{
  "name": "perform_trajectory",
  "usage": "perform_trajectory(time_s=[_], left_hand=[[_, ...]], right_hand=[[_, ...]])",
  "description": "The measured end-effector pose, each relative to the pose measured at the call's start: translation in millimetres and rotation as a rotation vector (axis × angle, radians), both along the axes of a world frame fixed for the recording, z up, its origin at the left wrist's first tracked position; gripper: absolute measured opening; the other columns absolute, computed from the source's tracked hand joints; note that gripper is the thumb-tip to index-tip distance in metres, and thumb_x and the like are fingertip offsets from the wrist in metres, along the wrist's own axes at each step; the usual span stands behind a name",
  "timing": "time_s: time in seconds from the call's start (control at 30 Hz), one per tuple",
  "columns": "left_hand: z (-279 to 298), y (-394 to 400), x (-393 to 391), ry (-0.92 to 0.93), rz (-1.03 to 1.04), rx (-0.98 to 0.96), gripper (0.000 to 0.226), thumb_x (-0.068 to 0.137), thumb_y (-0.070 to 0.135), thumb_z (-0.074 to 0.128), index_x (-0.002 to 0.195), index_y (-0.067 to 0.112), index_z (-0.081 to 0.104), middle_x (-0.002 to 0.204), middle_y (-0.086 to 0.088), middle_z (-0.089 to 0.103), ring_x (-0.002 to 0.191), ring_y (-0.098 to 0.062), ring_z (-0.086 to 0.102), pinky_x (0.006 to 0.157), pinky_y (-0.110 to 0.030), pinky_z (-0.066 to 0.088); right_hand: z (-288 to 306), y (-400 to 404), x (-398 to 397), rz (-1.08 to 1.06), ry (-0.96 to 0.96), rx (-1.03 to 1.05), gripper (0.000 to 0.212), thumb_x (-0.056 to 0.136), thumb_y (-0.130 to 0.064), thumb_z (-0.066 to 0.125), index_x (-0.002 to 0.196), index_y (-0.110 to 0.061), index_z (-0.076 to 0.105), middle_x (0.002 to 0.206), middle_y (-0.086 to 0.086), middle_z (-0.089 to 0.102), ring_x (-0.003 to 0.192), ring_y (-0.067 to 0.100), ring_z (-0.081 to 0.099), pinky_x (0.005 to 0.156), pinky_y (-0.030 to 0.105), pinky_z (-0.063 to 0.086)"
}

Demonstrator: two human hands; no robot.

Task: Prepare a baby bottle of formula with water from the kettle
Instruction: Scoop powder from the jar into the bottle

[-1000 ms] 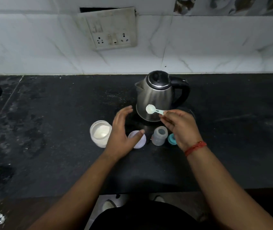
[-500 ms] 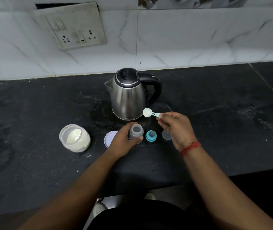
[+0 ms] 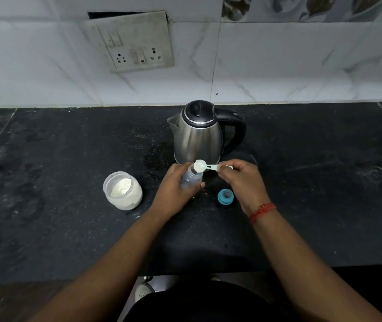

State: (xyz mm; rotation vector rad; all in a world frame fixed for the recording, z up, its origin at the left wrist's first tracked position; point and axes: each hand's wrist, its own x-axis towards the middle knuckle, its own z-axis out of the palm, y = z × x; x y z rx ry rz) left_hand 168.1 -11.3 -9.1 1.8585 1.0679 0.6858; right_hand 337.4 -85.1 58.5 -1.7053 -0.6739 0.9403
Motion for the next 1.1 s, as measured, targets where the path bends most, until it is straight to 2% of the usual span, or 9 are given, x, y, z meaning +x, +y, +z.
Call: perform_trajectory(time_s=[0.1,0.23,0.37,0.43,0.53,0.73,0.87,0.97,1.1], left_hand=[[2,2,-5,-0.009,-0.003,0.02,0.059,0.083,0.027,0.084,0.138,0.024,0.061,0.12,0.006,0.059,0.113,-0.001,0.055,0.093,-0.002,0.035],[4,5,-10,-0.003,-0.006,0.018,0.059,0.084,0.027,0.084,0.138,0.023,0.061,0.121,0.006,0.058,0.113,0.0,0.054,0.093,-0.003,0.036],[4,6,-16,0.003,-0.016,0.022,0.056,0.084,0.027,0.084,0.136,0.024,0.062,0.12,0.005,0.059,0.112,0.005,0.053,0.092,-0.003,0.036],[5,7,-18,0.003,-0.016,0.02,0.055,0.083,0.028,0.085,0.134,0.025,0.063,0.119,0.005,0.059,0.112,0.004,0.054,0.092,-0.004,0.036],[7,9,-21,-0.017,-0.012,0.02,0.052,0.083,0.026,0.085,0.13,0.028,0.064,0.117,0.005,0.059,0.111,0.0,0.055,0.093,-0.007,0.038],[15,12,-28,-0.063,-0.023,0.027,0.045,0.083,0.024,0.084,0.122,0.035,0.065,0.117,0.008,0.06,0.112,0.002,0.056,0.094,-0.012,0.043],[15,14,-33,-0.073,-0.001,0.018,0.046,0.082,0.024,0.085,0.123,0.031,0.067,0.116,0.006,0.061,0.111,0.003,0.056,0.093,-0.012,0.042],[16,15,-36,-0.077,0.005,0.027,0.046,0.083,0.024,0.085,0.123,0.032,0.066,0.116,0.007,0.062,0.111,0.003,0.056,0.093,-0.01,0.041],[15,15,-40,-0.068,0.012,0.01,0.047,0.083,0.025,0.084,0.125,0.032,0.066,0.117,0.011,0.061,0.112,0.003,0.057,0.093,-0.012,0.042]], right_hand=[[-2,4,-4,0.022,-0.114,0.002,0.008,0.09,-0.013,0.071,0.09,-0.016,0.078,0.085,-0.003,0.074,0.075,-0.002,0.065,0.077,0.02,0.05],[-4,8,-9,0.04,-0.221,-0.003,0.005,0.09,-0.016,0.071,0.09,-0.017,0.076,0.086,-0.005,0.071,0.069,-0.002,0.06,0.069,0.017,0.044],[-3,10,-13,0.099,-0.364,0.039,0.005,0.088,-0.011,0.071,0.089,-0.013,0.076,0.095,-0.001,0.07,0.083,0.0,0.062,0.072,0.006,0.042],[-3,12,-17,0.122,-0.444,0.066,0.005,0.086,-0.007,0.071,0.087,-0.01,0.075,0.094,0.001,0.069,0.082,-0.001,0.061,0.072,0.002,0.04],[-2,15,-22,0.172,-0.559,0.11,0.006,0.084,-0.004,0.071,0.081,-0.009,0.073,0.091,0.002,0.067,0.079,0.006,0.061,0.072,0.007,0.042],[5,20,-28,0.366,-0.91,0.208,0.009,0.087,-0.012,0.066,0.08,-0.007,0.065,0.086,0.003,0.061,0.075,0.021,0.059,0.069,0.034,0.049],[16,23,-30,0.533,-1.108,0.224,0.013,0.093,-0.021,0.062,0.086,-0.011,0.065,0.088,0.002,0.06,0.076,0.021,0.058,0.065,0.038,0.049],[20,25,-31,0.571,-1.201,0.255,0.016,0.094,-0.024,0.059,0.084,-0.012,0.064,0.086,0.001,0.058,0.073,0.02,0.057,0.06,0.038,0.049],[25,20,-38,0.634,-1.282,0.286,0.013,0.083,-0.019,0.071,0.076,-0.013,0.061,0.078,0.002,0.055,0.058,0.021,0.056,0.045,0.031,0.041]])
